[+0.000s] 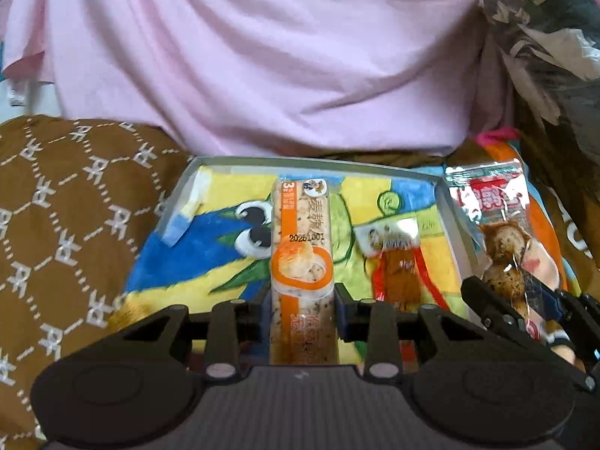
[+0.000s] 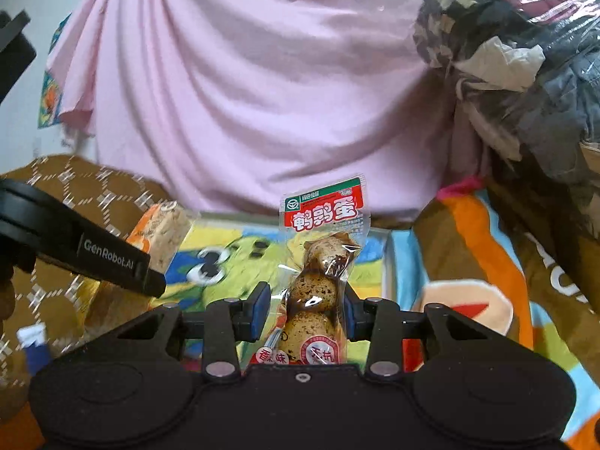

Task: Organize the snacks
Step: 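Carry the wafer bar and quail-egg pack over the tray, then lower the wafer bar into the tray with the left tool while the right tool releases the quail-egg pack there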

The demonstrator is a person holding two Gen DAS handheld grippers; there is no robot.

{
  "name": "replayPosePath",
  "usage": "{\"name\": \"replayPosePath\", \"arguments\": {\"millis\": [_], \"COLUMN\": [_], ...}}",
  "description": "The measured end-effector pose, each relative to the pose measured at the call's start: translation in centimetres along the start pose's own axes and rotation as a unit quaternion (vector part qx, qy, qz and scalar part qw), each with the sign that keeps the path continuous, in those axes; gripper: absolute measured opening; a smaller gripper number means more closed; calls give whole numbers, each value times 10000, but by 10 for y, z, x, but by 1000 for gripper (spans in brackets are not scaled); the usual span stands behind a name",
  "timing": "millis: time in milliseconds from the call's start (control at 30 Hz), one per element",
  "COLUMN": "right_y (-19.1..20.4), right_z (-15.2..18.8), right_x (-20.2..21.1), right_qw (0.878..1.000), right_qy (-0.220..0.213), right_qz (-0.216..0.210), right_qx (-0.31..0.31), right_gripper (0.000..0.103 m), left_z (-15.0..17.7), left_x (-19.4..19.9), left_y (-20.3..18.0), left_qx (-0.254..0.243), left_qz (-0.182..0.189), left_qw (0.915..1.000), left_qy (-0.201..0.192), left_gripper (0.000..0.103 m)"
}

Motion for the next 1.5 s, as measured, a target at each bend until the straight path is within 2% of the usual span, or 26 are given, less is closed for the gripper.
{"name": "replayPosePath", "arguments": {"millis": [200, 300, 433, 767, 900, 933, 1000, 1033, 1067, 1133, 1267, 1367, 1500], "right_y": [-20, -30, -36, -39, -32, -31, -29, -29, -29, -29, -28, -28, -29], "right_z": [5, 9, 18, 40, 43, 43, 44, 43, 43, 43, 38, 30, 17], "right_x": [-35, -53, -75, -111, -113, -113, -113, -113, -113, -111, -103, -92, -72], "right_qw": [9997, 9990, 9991, 9974, 9976, 9977, 9978, 9979, 9980, 9979, 9984, 9989, 9991], "right_qy": [-118, -139, -80, 442, 491, 489, 481, 480, 471, 448, 340, 167, -67], "right_qz": [118, 134, 73, -280, -315, -317, -325, -315, -307, -348, -295, -234, -158], "right_qx": [-152, -415, -400, -502, -369, -350, -328, -316, -304, -307, -328, -365, -387], "right_gripper": [40, 40, 40, 41, 42, 44, 45, 48, 54, 59, 78, 87, 98], "left_z": [-7, -4, 2, 9, 6, 6, 4, 3, 2, -1, -6, -10, -12], "left_x": [-50, -75, -96, -106, -106, -104, -101, -99, -96, -89, -72, -57, -34], "left_y": [-13, -19, -26, -26, -25, -25, -22, -21, -19, -16, -6, 3, 13], "left_qx": [222, 192, 125, 85, 136, 155, 201, 225, 252, 293, 373, 489, 645], "left_qz": [238, 236, 168, 94, 51, 32, 12, -10, -39, -61, -102, -127, -138], "left_qw": [9995, 9995, 9996, 9998, 9998, 9998, 9998, 9997, 9997, 9995, 9989, 9979, 9966], "left_qy": [48, 95, 192, 135, 136, 133, 78, 34, -20, -101, -268, -402, -496], "left_gripper": [36, 36, 36, 36, 38, 41, 52, 61, 68, 75, 90, 98, 103]}}
Point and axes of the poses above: each gripper's, at about its wrist camera, not at the fingertips, and x roughly against the way its jaws point, y to its left, z to its underside, the point moved 2 cm from there along -x, roughly the way its jaws point, and after that the axes turned 7 degrees about x, right-handed, at the moved point
